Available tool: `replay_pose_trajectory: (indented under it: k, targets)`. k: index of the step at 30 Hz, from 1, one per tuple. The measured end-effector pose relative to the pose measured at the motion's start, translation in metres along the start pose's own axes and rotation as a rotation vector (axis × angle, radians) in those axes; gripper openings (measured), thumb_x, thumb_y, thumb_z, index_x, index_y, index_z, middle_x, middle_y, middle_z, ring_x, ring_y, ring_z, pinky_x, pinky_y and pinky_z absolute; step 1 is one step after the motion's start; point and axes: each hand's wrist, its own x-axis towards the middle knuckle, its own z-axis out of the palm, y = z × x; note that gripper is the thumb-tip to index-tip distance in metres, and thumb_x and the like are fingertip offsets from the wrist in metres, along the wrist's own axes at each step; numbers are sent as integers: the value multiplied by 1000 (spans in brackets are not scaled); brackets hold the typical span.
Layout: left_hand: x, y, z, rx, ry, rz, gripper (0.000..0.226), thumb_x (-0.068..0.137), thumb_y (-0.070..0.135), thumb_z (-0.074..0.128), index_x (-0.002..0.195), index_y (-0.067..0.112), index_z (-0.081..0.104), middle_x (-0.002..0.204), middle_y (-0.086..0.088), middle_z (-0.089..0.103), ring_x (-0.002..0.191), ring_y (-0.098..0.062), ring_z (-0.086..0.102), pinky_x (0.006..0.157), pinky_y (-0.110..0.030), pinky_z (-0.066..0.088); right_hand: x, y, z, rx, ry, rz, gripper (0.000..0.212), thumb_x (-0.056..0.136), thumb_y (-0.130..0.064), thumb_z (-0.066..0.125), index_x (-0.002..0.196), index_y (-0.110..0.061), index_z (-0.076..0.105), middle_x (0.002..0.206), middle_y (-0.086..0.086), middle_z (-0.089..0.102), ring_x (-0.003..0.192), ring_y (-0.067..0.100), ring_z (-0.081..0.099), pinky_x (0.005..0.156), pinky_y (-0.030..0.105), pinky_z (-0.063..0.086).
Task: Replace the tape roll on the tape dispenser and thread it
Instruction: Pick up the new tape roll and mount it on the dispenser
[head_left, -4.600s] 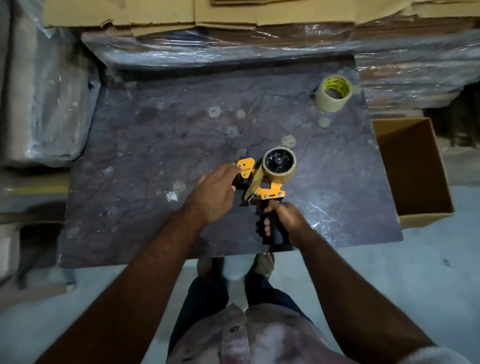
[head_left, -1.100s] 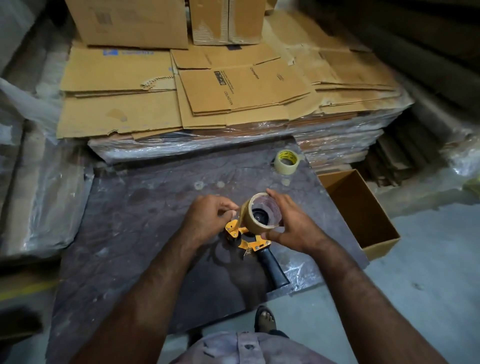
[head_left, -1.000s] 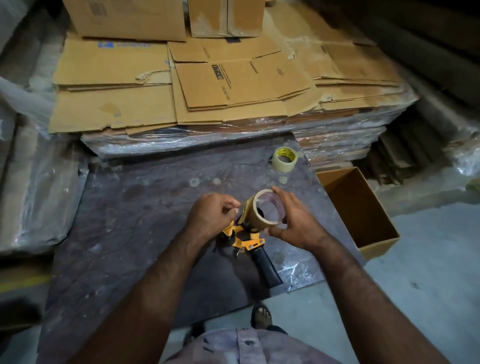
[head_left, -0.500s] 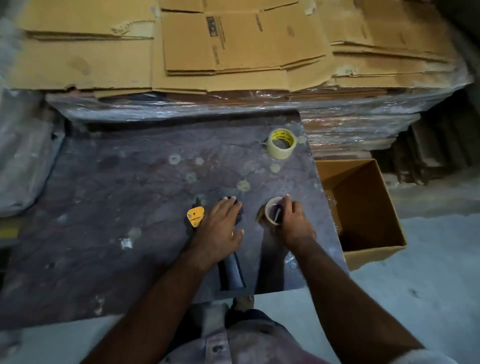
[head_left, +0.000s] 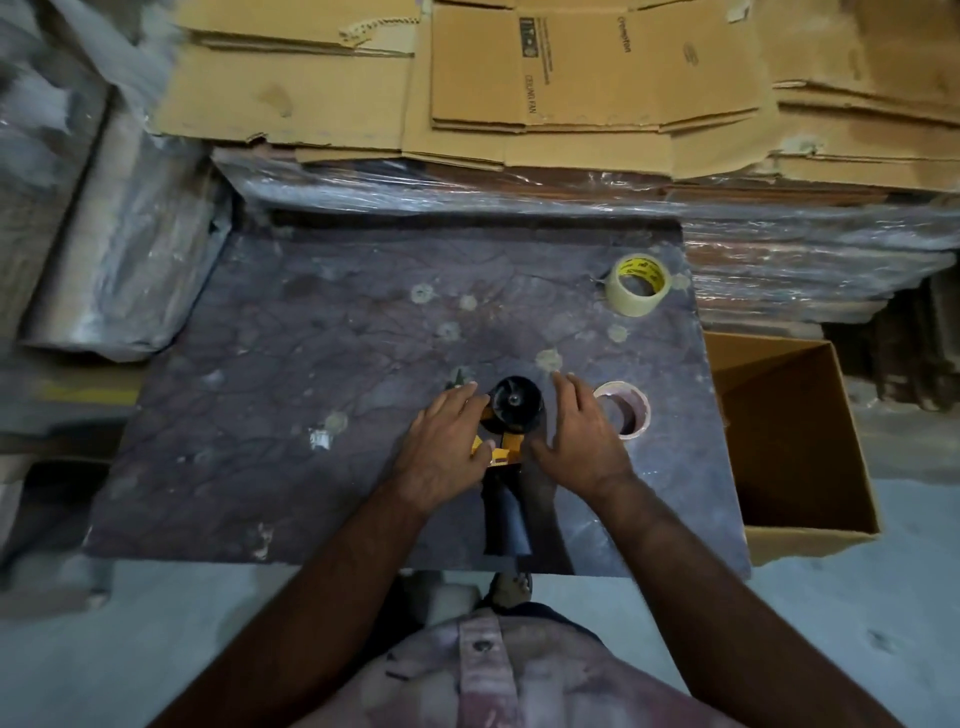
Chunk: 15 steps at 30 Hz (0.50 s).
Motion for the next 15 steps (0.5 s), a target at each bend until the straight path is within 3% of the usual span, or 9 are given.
replay_pose_trajectory:
  k: [6, 15]
  targets:
    - [-16, -23, -12, 10, -20, 36, 66, 93, 33, 61, 152, 16, 37, 163, -3, 31, 150, -24, 27, 117, -50, 32, -29, -23, 18, 63, -40, -1, 75, 87, -28, 65, 151, -8, 32, 151, 11, 40, 135, 29, 45, 100, 42, 47]
    - [-20, -47, -19, 47, -81, 104, 65, 93, 37, 59, 151, 17, 39, 162, -4, 34, 148, -25, 30, 117, -48, 32, -47, -44, 34, 114, 4, 96, 71, 86, -26, 67, 149, -13, 35, 150, 8, 41, 133, 28, 47, 105, 40, 46]
